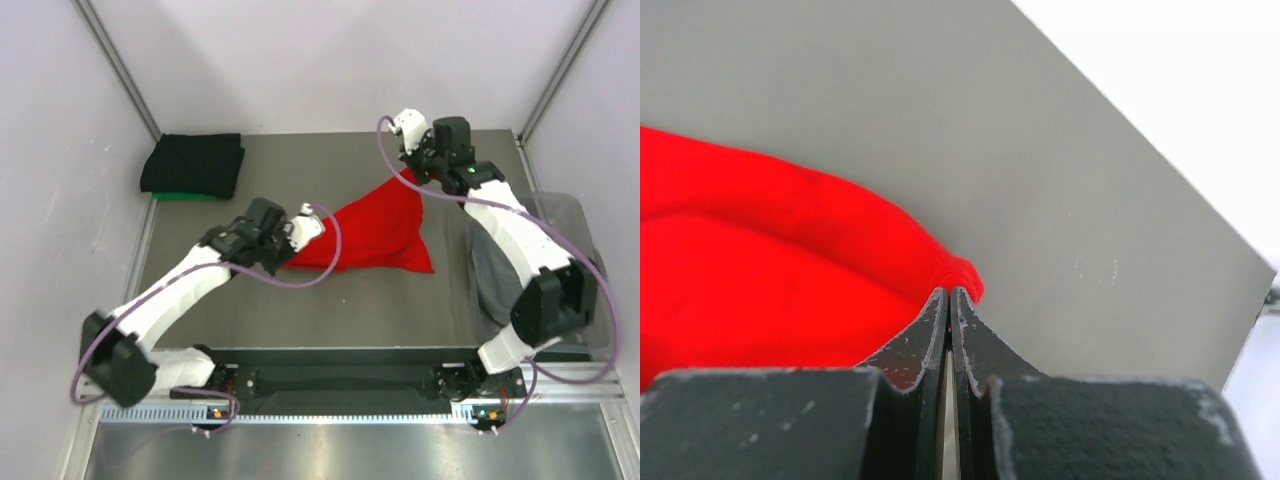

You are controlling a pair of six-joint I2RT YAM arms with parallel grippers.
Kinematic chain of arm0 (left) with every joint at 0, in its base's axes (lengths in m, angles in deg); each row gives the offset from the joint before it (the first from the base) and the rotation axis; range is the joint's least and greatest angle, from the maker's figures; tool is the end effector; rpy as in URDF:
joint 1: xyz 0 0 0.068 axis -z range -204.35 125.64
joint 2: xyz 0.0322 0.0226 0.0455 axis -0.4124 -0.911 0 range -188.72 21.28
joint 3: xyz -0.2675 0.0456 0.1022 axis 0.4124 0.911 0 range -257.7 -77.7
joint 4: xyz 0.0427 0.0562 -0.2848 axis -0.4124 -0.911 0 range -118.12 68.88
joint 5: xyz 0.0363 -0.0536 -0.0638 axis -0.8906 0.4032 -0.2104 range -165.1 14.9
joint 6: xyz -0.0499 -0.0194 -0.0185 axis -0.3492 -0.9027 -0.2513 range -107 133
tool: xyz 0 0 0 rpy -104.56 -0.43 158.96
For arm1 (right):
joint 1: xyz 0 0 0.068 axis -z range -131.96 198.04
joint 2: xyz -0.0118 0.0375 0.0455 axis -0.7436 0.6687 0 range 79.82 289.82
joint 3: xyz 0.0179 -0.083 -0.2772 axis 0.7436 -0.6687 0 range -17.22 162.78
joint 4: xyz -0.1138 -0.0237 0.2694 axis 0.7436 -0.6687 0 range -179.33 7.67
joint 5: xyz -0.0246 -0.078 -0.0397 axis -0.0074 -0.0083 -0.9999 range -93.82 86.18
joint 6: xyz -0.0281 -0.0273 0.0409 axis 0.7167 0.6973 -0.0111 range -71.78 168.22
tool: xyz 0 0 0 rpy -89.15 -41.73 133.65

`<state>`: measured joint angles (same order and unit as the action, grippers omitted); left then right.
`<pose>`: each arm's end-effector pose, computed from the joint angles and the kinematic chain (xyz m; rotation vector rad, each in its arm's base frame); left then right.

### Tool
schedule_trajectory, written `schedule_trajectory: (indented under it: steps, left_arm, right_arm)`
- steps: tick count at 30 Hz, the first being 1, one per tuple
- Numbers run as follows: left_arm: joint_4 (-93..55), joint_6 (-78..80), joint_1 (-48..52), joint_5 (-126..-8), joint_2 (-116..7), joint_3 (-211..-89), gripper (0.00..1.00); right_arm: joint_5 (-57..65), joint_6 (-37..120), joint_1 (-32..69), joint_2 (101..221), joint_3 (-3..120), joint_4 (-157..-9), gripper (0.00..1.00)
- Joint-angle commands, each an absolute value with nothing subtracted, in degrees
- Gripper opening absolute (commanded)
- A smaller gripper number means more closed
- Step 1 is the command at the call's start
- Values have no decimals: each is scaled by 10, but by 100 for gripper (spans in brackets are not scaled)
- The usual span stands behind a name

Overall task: Fold and stack the t-shirts
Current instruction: Flatten the tshirt out

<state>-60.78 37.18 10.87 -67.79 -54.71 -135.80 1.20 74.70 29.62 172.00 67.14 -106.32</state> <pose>0.2392 -0.1750 0.2627 1.3201 2.2172 -0.2363 0.3894 0.1333 0.3566 -0.8585 1.9425 0.0099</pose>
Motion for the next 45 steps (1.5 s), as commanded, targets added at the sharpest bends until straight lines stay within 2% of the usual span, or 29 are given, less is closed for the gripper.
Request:
schedule_trajectory:
  steps: [1,8,11,16,21,25,29,32,33,34,35,36,38,40,45]
  left_arm:
    - [-625,436,72,-741,-443,-1386,0]
    - [-655,471,23,-738,-351,-1433,0]
    - [-665,482,10,-740,-313,-1461,0]
    - [-624,507,4,-754,-256,-1480,0]
    - [-596,520,3,-771,-291,-1478,0]
    - [-519,536,3,-782,-321,-1411,0]
    - [-410,559,-4,-836,-403,-1349,0]
    - [-355,540,-33,-814,-475,-1349,0]
    - [-316,509,-52,-812,-495,-1354,0]
    - [-304,497,-58,-813,-514,-1362,3]
    - [-297,476,-62,-831,-549,-1380,13]
    - [-292,465,-62,-840,-560,-1388,42]
    - [-277,433,-62,-863,-567,-1401,62]
    - [-275,419,-62,-868,-555,-1398,75]
    - [-353,391,-62,-853,-498,-1390,75]
  right_arm:
    - [75,735,305,1618,652,-1042,0]
    - [162,768,304,1444,573,-1061,0]
    - [178,787,304,1392,574,-1115,0]
    - [211,771,325,1355,573,-1142,0]
    - [189,761,327,1399,571,-1102,0]
    - [132,770,329,1456,558,-1052,0]
    - [102,778,334,1538,561,-1002,0]
    - [94,776,336,1600,579,-984,0]
    - [90,772,336,1618,586,-978,5]
    - [75,768,336,1636,598,-981,15]
    - [66,757,335,1666,622,-995,27]
    - [58,755,336,1675,632,-1003,55]
    - [50,766,337,1670,630,-1009,68]
    - [67,784,338,1644,589,-1005,70]
    - [208,924,326,1551,503,-1105,50]
